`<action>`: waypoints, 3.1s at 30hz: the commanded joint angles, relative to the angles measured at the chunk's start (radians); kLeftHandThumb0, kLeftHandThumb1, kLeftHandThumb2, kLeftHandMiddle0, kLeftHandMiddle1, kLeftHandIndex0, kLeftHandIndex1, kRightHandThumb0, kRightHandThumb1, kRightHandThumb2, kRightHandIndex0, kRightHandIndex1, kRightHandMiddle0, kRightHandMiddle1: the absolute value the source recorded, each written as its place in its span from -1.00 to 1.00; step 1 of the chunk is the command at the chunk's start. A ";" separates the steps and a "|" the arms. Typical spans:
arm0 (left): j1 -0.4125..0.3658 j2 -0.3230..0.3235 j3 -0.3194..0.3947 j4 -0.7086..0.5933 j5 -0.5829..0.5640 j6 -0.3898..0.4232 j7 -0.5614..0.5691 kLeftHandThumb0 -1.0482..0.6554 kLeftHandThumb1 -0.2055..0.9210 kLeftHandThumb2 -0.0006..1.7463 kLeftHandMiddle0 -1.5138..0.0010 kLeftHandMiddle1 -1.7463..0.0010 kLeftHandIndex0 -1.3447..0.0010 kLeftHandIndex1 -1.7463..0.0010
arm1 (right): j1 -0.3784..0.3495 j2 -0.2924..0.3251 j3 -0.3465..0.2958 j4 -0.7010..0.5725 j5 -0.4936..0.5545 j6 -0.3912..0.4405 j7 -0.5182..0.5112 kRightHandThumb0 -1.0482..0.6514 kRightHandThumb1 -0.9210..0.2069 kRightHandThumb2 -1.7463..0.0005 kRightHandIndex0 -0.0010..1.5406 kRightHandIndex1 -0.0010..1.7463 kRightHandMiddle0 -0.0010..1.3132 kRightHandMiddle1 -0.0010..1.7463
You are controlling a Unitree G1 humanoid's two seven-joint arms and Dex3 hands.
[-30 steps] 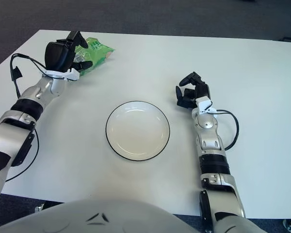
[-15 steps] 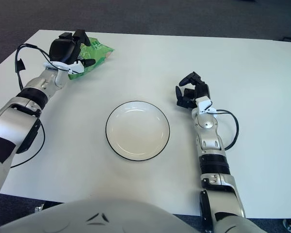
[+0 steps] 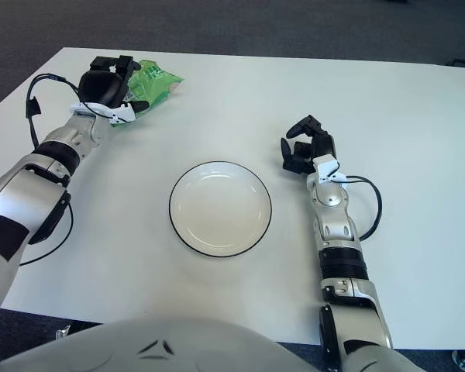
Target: Put the snack into the plate.
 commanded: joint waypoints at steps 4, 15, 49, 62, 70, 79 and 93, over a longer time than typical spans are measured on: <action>-0.023 -0.023 0.015 0.017 -0.038 0.076 -0.087 -0.97 1.00 -0.15 0.80 0.86 1.00 0.10 | 0.100 0.022 0.024 0.058 -0.004 0.074 0.040 -0.28 -0.19 -0.29 0.59 1.00 -0.24 1.00; -0.015 -0.061 0.015 0.019 -0.051 0.215 -0.075 -0.97 1.00 -0.19 0.93 0.95 1.00 0.28 | 0.111 0.021 0.029 0.038 -0.014 0.073 0.037 -0.28 -0.18 -0.30 0.60 1.00 -0.23 1.00; 0.008 -0.129 0.025 0.038 -0.090 0.382 -0.231 -1.00 1.00 -0.16 1.00 1.00 0.92 0.96 | 0.157 0.036 0.046 -0.075 -0.034 0.156 0.019 -0.28 -0.17 -0.31 0.60 1.00 -0.23 1.00; 0.009 -0.105 0.049 0.028 -0.136 0.293 -0.289 -1.00 1.00 -0.08 0.90 0.96 1.00 0.44 | 0.168 0.036 0.046 -0.105 -0.022 0.179 0.034 -0.28 -0.17 -0.31 0.58 1.00 -0.23 1.00; 0.014 -0.069 0.058 0.014 -0.159 0.209 -0.324 -1.00 1.00 -0.06 0.70 0.47 1.00 0.17 | 0.177 0.043 0.043 -0.127 -0.014 0.185 0.037 -0.28 -0.18 -0.30 0.58 1.00 -0.24 1.00; 0.078 0.081 0.022 -0.042 -0.136 -0.014 -0.344 -1.00 1.00 0.02 0.68 0.11 1.00 -0.12 | 0.180 0.047 0.040 -0.151 -0.014 0.203 0.036 -0.28 -0.19 -0.29 0.57 1.00 -0.24 1.00; 0.260 0.280 0.039 -0.312 -0.148 -0.313 -0.280 -0.98 1.00 0.00 0.57 0.02 0.95 -0.33 | 0.195 0.046 0.041 -0.188 -0.021 0.208 0.034 -0.28 -0.18 -0.30 0.58 1.00 -0.23 1.00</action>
